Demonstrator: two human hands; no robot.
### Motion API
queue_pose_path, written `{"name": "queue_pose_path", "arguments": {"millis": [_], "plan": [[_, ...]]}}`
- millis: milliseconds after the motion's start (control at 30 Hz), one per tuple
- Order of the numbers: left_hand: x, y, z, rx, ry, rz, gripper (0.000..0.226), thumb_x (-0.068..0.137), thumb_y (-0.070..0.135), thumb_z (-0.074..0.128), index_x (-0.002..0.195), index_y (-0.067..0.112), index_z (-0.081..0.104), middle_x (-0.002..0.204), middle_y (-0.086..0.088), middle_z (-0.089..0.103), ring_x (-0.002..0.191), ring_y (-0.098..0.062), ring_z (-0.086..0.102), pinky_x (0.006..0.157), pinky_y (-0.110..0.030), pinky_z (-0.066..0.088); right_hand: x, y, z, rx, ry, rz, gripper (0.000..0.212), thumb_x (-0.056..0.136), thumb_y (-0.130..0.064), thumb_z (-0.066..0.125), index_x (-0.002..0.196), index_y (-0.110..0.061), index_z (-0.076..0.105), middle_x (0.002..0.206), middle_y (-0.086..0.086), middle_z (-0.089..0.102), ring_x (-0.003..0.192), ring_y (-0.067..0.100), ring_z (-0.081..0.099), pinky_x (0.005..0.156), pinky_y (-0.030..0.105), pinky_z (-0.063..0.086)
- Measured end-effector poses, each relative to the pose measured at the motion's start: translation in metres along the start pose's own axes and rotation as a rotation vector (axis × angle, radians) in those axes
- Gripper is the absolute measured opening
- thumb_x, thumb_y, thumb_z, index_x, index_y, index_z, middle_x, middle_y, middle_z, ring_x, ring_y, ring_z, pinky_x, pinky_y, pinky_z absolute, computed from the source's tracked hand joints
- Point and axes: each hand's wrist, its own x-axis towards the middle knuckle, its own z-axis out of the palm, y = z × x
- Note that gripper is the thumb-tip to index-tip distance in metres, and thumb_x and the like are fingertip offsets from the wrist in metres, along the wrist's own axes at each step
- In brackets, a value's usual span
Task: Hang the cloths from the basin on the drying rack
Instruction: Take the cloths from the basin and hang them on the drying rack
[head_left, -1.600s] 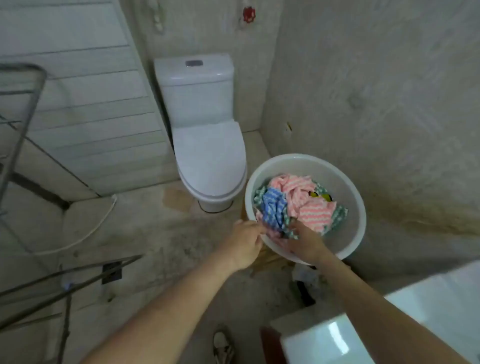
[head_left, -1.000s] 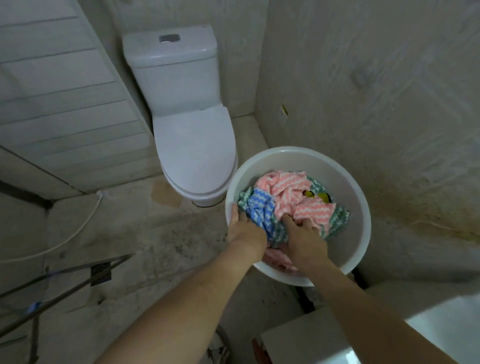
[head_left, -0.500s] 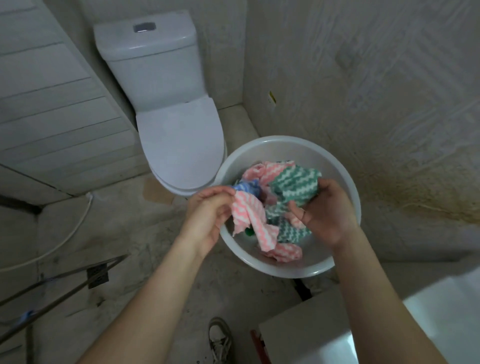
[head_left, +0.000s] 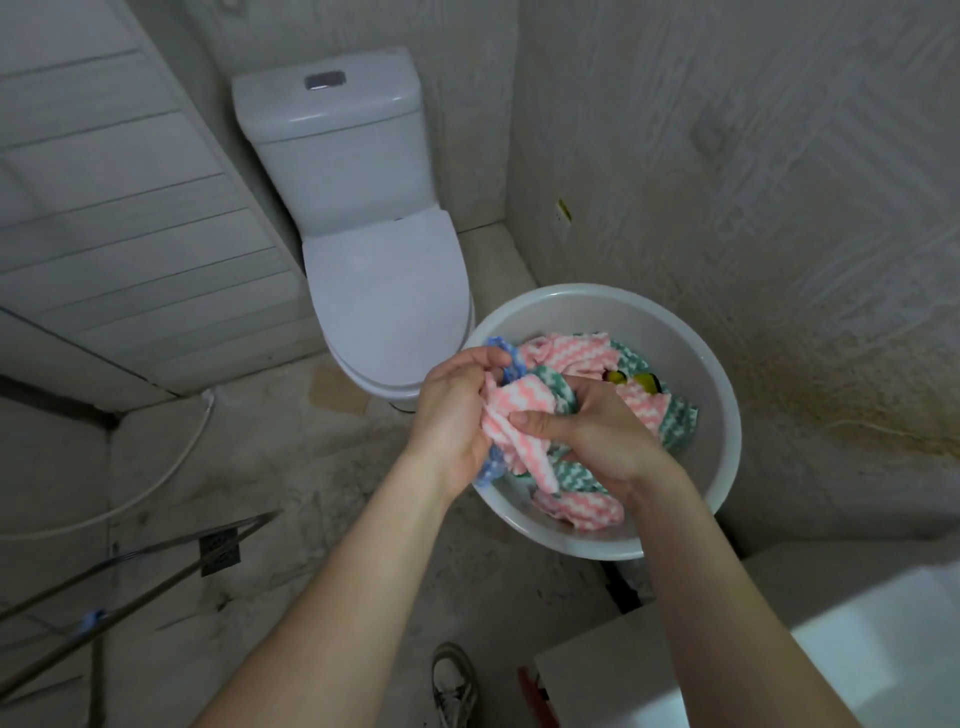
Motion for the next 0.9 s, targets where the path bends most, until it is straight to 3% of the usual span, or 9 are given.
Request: {"name": "queue_pose_path", "arguments": {"millis": [100, 167, 233, 367, 467, 600, 667, 800, 900], "plan": [[-0.004, -0.004, -0.002, 0.156, -0.066, 0.007, 0.013, 0.093, 0.008, 0.05, 0.103, 0.014, 0.056, 0.095, -0.011, 0.065, 0.081, -0.023, 0.063, 0.072, -0.036, 0.052, -0.006, -0.002, 0.003, -0.014, 0.077, -0.081, 0.02, 0.081, -0.006, 0.071, 0.101, -0.006, 0.071, 0.093, 0.006, 0.076, 0.084, 0.018, 0.072, 0.063, 0.021, 0.053], [-0.01, -0.01, -0.007, 0.405, -0.171, 0.021, 0.029, 0.089, 0.028, 0.063, 0.116, 0.023, 0.053, 0.107, -0.004, 0.067, 0.092, -0.019, 0.067, 0.079, -0.037, 0.055, -0.01, -0.005, 0.005, 0.001, 0.101, -0.136, 0.019, 0.083, -0.005, 0.069, 0.102, -0.007, 0.07, 0.094, 0.006, 0.076, 0.085, 0.018, 0.072, 0.063, 0.02, 0.053], [-0.02, -0.01, -0.009, 0.443, -0.242, 0.06, 0.029, 0.087, 0.028, 0.065, 0.114, 0.017, 0.06, 0.104, -0.002, 0.072, 0.094, -0.017, 0.069, 0.084, -0.035, 0.055, -0.012, -0.007, 0.006, 0.043, 0.047, -0.135, 0.024, 0.084, -0.001, 0.066, 0.108, -0.005, 0.068, 0.101, 0.012, 0.074, 0.093, 0.025, 0.071, 0.073, 0.028, 0.056], [-0.037, 0.01, -0.021, 0.327, -0.046, 0.183, 0.017, 0.093, 0.02, 0.057, 0.092, 0.005, 0.066, 0.053, 0.01, 0.064, 0.044, 0.003, 0.054, 0.043, -0.012, 0.043, -0.011, -0.012, 0.015, 0.553, -0.142, -0.022, 0.038, 0.09, -0.01, 0.055, 0.125, 0.004, 0.056, 0.127, 0.023, 0.059, 0.116, 0.032, 0.058, 0.102, 0.044, 0.045], [-0.05, 0.023, -0.037, 0.102, 0.019, 0.135, 0.018, 0.091, 0.021, 0.059, 0.08, 0.013, 0.07, 0.06, 0.006, 0.068, 0.051, -0.003, 0.061, 0.047, -0.016, 0.047, -0.003, -0.018, 0.037, 0.715, -0.112, -0.014, 0.028, 0.09, -0.011, 0.052, 0.107, 0.003, 0.068, 0.115, 0.021, 0.066, 0.107, 0.028, 0.063, 0.097, 0.038, 0.051], [-0.074, 0.044, -0.07, -0.161, 0.028, 0.048, 0.025, 0.092, 0.03, 0.057, 0.101, 0.011, 0.07, 0.093, -0.005, 0.072, 0.083, -0.014, 0.069, 0.076, -0.028, 0.056, -0.001, -0.025, 0.087, 0.626, -0.186, 0.014, 0.04, 0.094, -0.014, 0.051, 0.125, 0.011, 0.053, 0.128, 0.026, 0.057, 0.119, 0.035, 0.056, 0.101, 0.043, 0.047], [-0.093, 0.056, -0.086, -0.203, -0.029, -0.054, 0.038, 0.091, 0.037, 0.053, 0.114, 0.009, 0.064, 0.106, -0.009, 0.067, 0.101, -0.019, 0.064, 0.094, -0.034, 0.049, -0.006, -0.03, 0.109, 0.466, -0.3, 0.008, 0.045, 0.091, -0.02, 0.058, 0.125, 0.009, 0.053, 0.119, 0.021, 0.062, 0.109, 0.032, 0.06, 0.095, 0.041, 0.051], [-0.138, 0.077, -0.142, -0.077, -0.013, -0.072, 0.036, 0.082, 0.028, 0.06, 0.11, 0.005, 0.061, 0.108, -0.018, 0.056, 0.103, -0.035, 0.054, 0.094, -0.054, 0.048, -0.019, -0.05, 0.175, -0.034, -0.528, -0.132, 0.029, 0.073, -0.016, 0.07, 0.101, -0.01, 0.067, 0.086, 0.003, 0.071, 0.078, 0.012, 0.066, 0.072, 0.023, 0.054], [-0.168, 0.093, -0.179, -0.041, 0.109, 0.07, 0.011, 0.087, 0.006, 0.055, 0.093, -0.001, 0.059, 0.098, -0.029, 0.062, 0.093, -0.044, 0.06, 0.079, -0.056, 0.053, -0.022, -0.056, 0.223, -0.025, -0.583, -0.128, 0.026, 0.075, -0.017, 0.068, 0.093, 0.001, 0.07, 0.081, 0.011, 0.072, 0.07, 0.015, 0.066, 0.069, 0.025, 0.055]]}}
